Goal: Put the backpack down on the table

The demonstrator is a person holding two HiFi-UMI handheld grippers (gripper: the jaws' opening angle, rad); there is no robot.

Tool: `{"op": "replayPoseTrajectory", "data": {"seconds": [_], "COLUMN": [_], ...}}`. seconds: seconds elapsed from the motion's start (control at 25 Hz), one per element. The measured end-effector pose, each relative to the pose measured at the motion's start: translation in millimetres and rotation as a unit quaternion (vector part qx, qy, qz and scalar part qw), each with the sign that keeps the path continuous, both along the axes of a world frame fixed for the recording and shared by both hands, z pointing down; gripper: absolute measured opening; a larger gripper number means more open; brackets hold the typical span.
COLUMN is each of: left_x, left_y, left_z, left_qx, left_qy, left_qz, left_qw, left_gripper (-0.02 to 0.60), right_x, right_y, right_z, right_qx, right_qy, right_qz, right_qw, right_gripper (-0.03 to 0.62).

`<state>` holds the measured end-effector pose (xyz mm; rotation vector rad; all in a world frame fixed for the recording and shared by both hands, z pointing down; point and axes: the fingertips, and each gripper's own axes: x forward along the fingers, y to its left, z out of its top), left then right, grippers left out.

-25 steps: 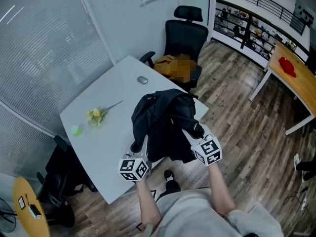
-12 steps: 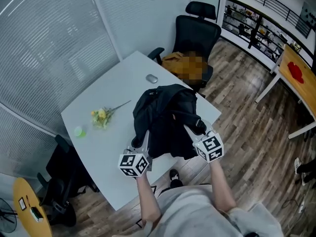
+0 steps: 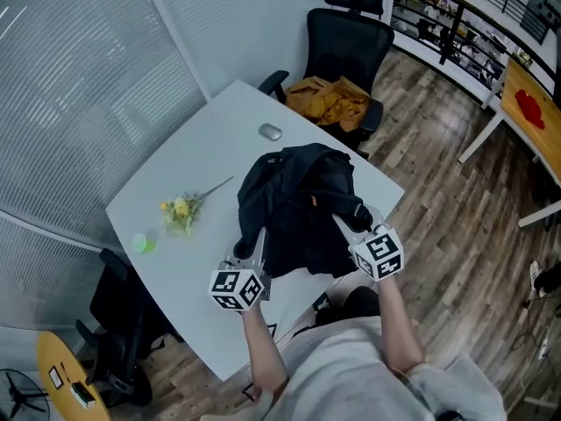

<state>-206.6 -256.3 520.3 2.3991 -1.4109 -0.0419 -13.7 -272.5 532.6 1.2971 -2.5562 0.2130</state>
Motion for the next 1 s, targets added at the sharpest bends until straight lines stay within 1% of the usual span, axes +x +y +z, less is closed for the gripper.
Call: {"op": "replayPoseTrajectory", "data": {"seconds": [0.16, 0.36, 0.56, 0.72, 1.0], "left_x": [-3, -3, -8, -19, -30], "left_y": [-8, -14, -30, -45, -72], "left_z": [13, 26, 34, 45, 68], "left_qx": [-0.014, -0.024, -0.032, -0.054, -0.093], "left_qy": [0.009, 0.018, 0.017, 0.013, 0.004], "left_qz": [0.003, -0.002, -0.009, -0.017, -0.012], "left_qw": [0.9999, 0.9995, 0.9993, 0.9983, 0.9956], "left_gripper": [0.074, 0.074, 0.072, 0.072, 0.072], "right_x": [1, 1, -2, -10, -18], "right_y": [-7, -16, -36, -58, -89], "right_z": [11, 21, 29, 43, 70], "right_qx": [-0.012, -0.02, -0.03, -0.055, -0.095], "right_qy": [0.01, 0.02, 0.022, 0.02, 0.025], "right_qz": [0.005, -0.002, -0.013, -0.03, -0.044], "right_qw": [1.0, 1.0, 0.999, 0.998, 0.994], "right_gripper": [0.124, 0.124, 0.124, 0.126, 0.129]}}
